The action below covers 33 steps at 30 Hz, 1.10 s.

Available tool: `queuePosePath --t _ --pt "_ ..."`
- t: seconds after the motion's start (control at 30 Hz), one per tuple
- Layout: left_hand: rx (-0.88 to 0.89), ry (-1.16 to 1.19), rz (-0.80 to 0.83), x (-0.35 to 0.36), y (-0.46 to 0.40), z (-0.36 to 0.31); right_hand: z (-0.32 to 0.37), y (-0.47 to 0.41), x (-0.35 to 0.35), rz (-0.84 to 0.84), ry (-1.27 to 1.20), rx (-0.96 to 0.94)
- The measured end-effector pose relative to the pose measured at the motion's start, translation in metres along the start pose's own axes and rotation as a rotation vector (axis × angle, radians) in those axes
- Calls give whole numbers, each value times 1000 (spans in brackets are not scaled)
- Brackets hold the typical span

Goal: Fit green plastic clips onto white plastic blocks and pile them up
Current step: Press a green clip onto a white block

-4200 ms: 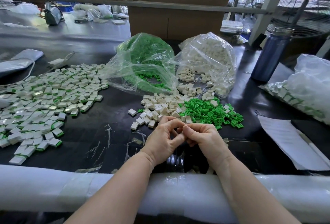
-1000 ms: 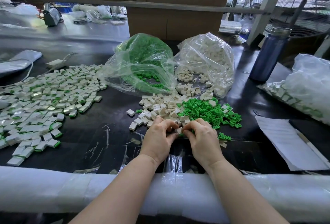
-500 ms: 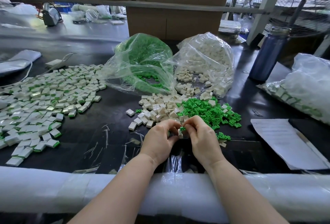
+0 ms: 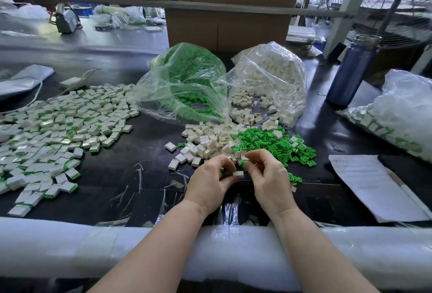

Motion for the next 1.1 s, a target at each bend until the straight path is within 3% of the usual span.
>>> queuePosePath --t 0.13,0.27,1.1 --pt "-71 261 -45 -6 -1 9 -3 -1 0 11 -75 40" --pt "-100 353 -21 -4 -2 10 3 0 2 49 -172 22" --pt "-81 353 44 -2 3 4 -7 2 9 140 -268 134"
Point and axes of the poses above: each hand's wrist, its own y-axis away from the middle knuckle, its own x-axis out of the palm, z = x × y, the point moved 10 cm from there along -y, towards the middle knuckle, and after that the axes turned 3 degrees about y, right-handed, at the moved point
